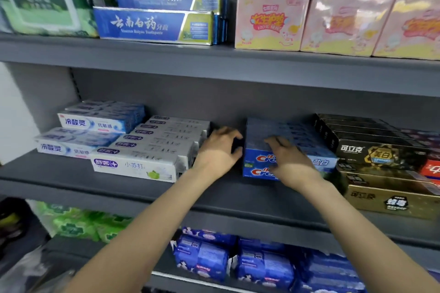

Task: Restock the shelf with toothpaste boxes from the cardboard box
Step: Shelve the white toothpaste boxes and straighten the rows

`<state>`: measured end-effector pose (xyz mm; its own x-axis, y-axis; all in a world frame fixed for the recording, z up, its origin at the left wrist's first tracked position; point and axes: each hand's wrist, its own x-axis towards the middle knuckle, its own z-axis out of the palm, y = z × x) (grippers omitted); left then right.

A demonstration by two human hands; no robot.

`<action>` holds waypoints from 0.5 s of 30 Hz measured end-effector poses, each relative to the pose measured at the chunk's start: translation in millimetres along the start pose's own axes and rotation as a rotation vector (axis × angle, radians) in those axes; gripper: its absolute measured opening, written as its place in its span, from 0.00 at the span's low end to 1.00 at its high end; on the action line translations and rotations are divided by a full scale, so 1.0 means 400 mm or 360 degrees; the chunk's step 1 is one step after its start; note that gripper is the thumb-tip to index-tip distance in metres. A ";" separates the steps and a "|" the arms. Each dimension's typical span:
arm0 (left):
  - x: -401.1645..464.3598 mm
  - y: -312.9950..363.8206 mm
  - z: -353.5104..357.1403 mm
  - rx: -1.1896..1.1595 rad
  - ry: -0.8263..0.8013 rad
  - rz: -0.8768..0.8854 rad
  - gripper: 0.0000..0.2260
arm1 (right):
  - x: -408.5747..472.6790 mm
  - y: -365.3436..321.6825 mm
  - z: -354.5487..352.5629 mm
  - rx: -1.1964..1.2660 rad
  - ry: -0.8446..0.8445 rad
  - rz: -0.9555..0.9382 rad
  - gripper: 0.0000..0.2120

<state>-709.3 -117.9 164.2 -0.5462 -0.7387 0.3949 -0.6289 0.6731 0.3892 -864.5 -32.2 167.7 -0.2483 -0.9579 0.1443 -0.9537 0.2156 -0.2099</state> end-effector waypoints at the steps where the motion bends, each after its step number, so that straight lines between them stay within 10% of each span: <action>1: -0.019 -0.021 -0.017 -0.0010 0.0092 -0.0036 0.12 | -0.001 -0.025 0.008 0.0079 0.0028 -0.0057 0.29; 9: -0.061 -0.314 -0.176 0.0128 0.0122 -0.0510 0.13 | 0.050 -0.237 0.046 0.0308 0.0127 -0.0302 0.22; 15: -0.029 -0.469 -0.234 0.0359 -0.0444 -0.0364 0.21 | 0.173 -0.434 0.114 0.0311 -0.0022 -0.0186 0.20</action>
<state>-533.0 -232.4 164.6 -0.4876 -0.8705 0.0671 -0.8399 0.4886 0.2363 -708.4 -144.7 169.9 -0.1342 -0.9771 0.1654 -0.9243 0.0632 -0.3763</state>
